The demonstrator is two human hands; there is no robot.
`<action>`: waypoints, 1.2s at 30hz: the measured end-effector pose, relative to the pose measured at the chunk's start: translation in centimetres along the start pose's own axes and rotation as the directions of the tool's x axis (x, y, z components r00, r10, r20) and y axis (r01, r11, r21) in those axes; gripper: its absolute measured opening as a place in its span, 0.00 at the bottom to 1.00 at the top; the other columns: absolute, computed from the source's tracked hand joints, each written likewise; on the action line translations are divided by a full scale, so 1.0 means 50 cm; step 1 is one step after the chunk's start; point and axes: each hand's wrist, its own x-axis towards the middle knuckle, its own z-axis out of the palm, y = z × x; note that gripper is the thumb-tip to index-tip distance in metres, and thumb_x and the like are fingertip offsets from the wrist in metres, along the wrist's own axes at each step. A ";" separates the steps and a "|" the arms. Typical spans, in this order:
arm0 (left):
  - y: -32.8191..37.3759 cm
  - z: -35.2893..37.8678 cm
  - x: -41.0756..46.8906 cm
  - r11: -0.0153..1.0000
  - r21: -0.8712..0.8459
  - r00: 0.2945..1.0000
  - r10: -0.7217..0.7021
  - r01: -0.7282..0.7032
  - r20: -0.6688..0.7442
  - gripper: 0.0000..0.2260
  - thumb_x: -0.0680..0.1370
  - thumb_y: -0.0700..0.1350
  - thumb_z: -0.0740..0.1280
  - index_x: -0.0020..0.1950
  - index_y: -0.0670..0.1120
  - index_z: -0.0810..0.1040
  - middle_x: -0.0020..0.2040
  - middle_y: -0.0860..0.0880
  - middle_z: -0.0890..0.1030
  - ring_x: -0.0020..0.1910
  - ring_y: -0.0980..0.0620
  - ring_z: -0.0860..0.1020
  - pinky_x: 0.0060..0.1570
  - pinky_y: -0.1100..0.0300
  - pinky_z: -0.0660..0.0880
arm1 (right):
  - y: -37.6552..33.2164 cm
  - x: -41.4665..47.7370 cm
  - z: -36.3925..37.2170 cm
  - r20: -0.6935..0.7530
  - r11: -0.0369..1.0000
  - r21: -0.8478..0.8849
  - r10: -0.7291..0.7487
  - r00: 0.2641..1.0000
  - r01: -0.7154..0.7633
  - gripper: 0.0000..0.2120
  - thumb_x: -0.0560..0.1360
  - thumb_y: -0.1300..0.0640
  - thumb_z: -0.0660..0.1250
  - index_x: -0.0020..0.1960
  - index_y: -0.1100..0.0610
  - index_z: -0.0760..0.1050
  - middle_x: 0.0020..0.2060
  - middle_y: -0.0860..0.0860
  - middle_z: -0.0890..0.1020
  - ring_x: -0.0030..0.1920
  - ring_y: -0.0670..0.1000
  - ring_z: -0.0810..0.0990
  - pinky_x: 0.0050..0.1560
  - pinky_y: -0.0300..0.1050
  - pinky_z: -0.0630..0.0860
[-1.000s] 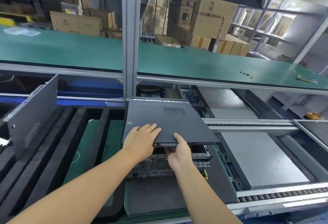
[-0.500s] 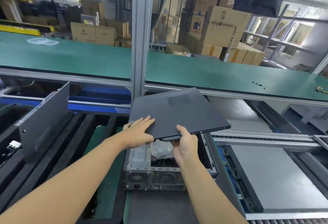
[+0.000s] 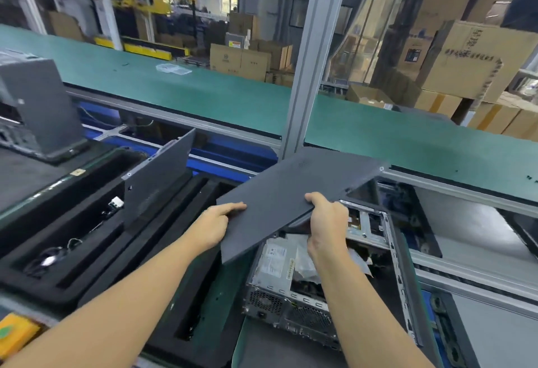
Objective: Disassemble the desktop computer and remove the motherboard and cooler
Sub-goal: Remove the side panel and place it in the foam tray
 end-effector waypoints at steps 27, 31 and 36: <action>-0.348 -0.297 0.127 0.799 0.597 0.997 0.068 -0.070 0.026 0.26 0.82 0.48 0.59 0.80 0.54 0.60 0.57 0.49 0.82 0.52 0.46 0.80 0.47 0.56 0.73 | 0.140 0.113 0.539 0.166 0.949 -0.298 0.162 0.973 -0.107 0.10 0.68 0.54 0.73 0.44 0.58 0.75 0.38 0.57 0.81 0.41 0.56 0.79 0.47 0.55 0.77; -0.356 -0.331 0.153 0.745 0.649 0.986 0.156 -0.154 0.055 0.23 0.83 0.51 0.56 0.79 0.52 0.62 0.48 0.46 0.83 0.46 0.44 0.80 0.41 0.55 0.71 | 0.127 0.136 0.605 0.191 0.932 -0.357 0.128 0.973 -0.053 0.11 0.69 0.55 0.72 0.45 0.58 0.73 0.39 0.56 0.74 0.40 0.55 0.74 0.42 0.58 0.79; -0.350 -0.361 0.149 0.814 0.548 0.976 0.219 -0.190 0.014 0.12 0.82 0.49 0.58 0.44 0.50 0.78 0.26 0.50 0.69 0.30 0.44 0.71 0.35 0.53 0.71 | 0.120 0.163 0.671 0.202 0.894 -0.446 0.155 0.967 -0.050 0.12 0.68 0.53 0.71 0.44 0.60 0.74 0.40 0.59 0.76 0.41 0.57 0.76 0.48 0.60 0.80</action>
